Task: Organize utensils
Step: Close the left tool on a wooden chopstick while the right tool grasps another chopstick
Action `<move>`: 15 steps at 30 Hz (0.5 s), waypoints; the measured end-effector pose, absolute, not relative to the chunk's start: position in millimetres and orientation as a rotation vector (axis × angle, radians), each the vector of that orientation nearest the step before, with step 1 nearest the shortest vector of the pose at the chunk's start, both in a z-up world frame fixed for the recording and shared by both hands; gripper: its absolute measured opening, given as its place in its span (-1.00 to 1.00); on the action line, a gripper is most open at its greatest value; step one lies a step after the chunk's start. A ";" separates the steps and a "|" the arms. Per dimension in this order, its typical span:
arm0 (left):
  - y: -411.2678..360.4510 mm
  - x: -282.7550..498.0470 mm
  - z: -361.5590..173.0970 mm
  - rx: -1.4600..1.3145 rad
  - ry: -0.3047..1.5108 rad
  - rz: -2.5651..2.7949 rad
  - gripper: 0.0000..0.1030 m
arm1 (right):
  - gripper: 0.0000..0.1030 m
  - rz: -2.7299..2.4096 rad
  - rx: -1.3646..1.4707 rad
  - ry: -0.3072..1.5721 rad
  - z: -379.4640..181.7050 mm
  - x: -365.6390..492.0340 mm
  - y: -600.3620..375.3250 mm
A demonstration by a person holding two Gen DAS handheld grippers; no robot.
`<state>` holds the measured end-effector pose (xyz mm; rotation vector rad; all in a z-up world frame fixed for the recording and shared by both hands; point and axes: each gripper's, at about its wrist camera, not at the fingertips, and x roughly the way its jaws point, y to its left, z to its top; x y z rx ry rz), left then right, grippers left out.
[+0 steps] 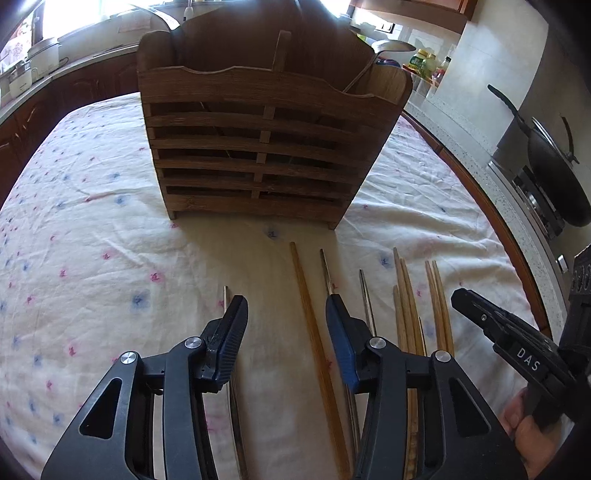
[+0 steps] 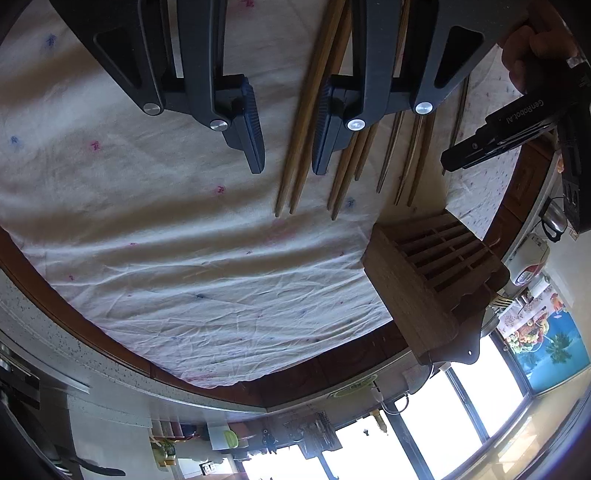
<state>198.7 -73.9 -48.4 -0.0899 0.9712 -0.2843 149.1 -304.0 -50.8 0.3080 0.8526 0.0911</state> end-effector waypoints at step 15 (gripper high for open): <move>-105.0 212.7 -59.0 0.075 0.976 -0.280 -0.75 | -0.54 0.061 0.156 0.897 -61.3 181.9 -287.1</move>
